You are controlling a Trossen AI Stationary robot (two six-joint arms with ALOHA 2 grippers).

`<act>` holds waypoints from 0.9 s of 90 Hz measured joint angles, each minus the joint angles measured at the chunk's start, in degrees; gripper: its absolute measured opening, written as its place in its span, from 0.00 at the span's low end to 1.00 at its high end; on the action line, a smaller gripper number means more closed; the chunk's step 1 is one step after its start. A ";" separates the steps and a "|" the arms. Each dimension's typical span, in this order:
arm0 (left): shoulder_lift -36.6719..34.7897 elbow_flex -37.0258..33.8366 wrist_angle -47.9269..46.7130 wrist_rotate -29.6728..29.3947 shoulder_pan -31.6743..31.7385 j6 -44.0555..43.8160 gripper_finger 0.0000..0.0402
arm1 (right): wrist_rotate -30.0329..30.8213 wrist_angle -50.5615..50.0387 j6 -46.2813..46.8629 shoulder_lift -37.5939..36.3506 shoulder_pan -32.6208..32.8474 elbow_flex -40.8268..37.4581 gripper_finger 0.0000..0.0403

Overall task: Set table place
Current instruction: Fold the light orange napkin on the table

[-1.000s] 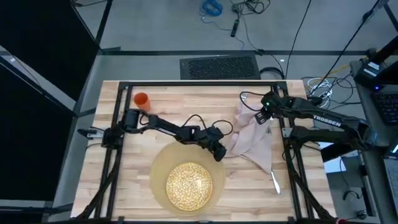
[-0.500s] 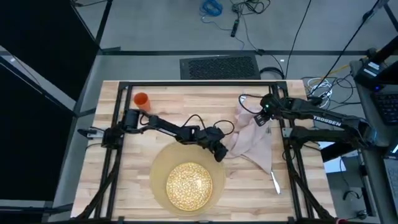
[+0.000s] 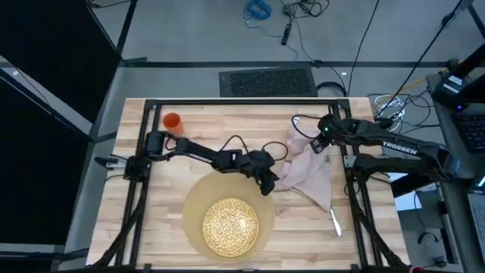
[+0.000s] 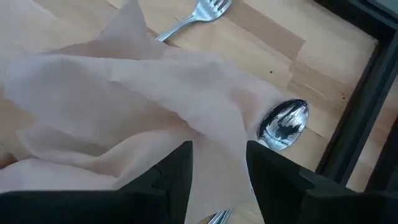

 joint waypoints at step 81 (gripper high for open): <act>-30.55 -0.04 -24.11 -15.81 6.59 16.52 0.00 | -8.56 23.69 1.12 -11.09 14.39 -6.81 0.34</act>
